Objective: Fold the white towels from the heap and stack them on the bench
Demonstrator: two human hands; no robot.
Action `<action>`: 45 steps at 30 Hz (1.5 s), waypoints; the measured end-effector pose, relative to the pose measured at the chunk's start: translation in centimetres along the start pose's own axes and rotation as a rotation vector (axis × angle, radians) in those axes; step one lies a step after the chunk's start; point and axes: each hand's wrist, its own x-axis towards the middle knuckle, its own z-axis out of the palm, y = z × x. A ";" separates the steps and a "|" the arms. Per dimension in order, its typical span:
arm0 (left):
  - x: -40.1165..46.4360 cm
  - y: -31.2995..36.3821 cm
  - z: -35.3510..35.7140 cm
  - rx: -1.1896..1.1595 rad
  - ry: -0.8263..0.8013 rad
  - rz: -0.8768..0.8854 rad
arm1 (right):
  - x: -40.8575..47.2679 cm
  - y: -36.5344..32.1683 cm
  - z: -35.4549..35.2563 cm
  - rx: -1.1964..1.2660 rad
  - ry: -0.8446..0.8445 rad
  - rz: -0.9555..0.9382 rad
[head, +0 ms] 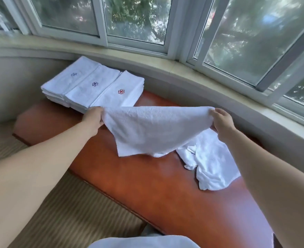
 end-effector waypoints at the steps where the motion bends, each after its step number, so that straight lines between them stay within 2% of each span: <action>1: -0.5 1.2 -0.1 0.012 -0.013 0.040 | -0.7 -0.9 -0.7 -0.041 -0.016 -0.025; 6: -2.3 5.8 -0.9 0.333 -0.052 0.266 | -3.4 -4.9 -2.9 -0.103 0.057 -0.049; 9: -3.2 7.3 -1.7 0.522 -0.078 0.321 | -4.7 -5.6 -3.5 -0.104 0.007 0.011; 12: -4.1 8.3 -1.9 0.483 -0.111 0.282 | -6.0 -5.7 -3.9 -0.051 -0.055 0.074; 16: -4.5 8.9 -2.9 0.400 -0.251 0.113 | -6.9 -5.4 -4.0 -0.080 -0.143 0.056; 19: -4.8 8.8 -3.8 0.508 -0.362 0.092 | -7.4 -4.6 -3.7 -0.440 -0.146 -0.076; 21: -4.6 8.2 -4.2 0.750 -0.334 0.225 | -7.9 -4.1 -3.6 -0.747 -0.090 -0.200; 23: -4.8 7.6 -4.3 0.984 -0.229 0.407 | -8.4 -3.5 -3.6 -0.991 -0.030 -0.328; 25: -4.8 6.9 -4.4 1.096 -0.167 0.536 | -9.1 -3.0 -3.9 -1.047 0.017 -0.391; 26: -4.6 6.6 -4.5 1.111 -0.181 0.547 | -9.3 -2.7 -4.0 -1.032 0.014 -0.395; 28: -4.5 5.9 -4.9 1.181 -0.327 0.462 | -9.5 -1.7 -4.5 -0.924 -0.113 -0.283; 29: -4.6 5.4 -5.1 1.275 -0.437 0.381 | -9.7 -0.9 -4.7 -0.858 -0.227 -0.156; 31: -5.2 4.5 -5.6 1.475 -0.630 0.180 | -10.3 0.7 -5.5 -0.797 -0.424 0.138; 33: -6.0 4.0 -5.7 1.573 -0.754 -0.054 | -10.5 2.1 -6.2 -0.761 -0.492 0.338; 35: -6.4 3.9 -5.1 1.535 -0.798 -0.221 | -10.2 2.6 -6.7 -0.734 -0.444 0.380; 37: -6.1 4.4 -4.1 1.452 -0.756 -0.214 | -9.7 2.0 -7.0 -0.741 -0.367 0.315; 39: -5.1 5.2 -2.9 1.362 -0.675 -0.097 | -8.9 1.2 -7.0 -0.715 -0.272 0.230; 42: -2.7 5.1 -1.0 1.139 -0.508 0.100 | -6.7 1.0 -6.1 -0.533 -0.158 0.168; 44: -0.8 3.4 0.3 0.932 -0.325 0.232 | -4.9 1.8 -4.4 -0.424 -0.106 0.148; 45: -0.1 2.1 0.9 0.900 -0.234 0.280 | -4.2 2.7 -3.4 -0.415 -0.076 0.134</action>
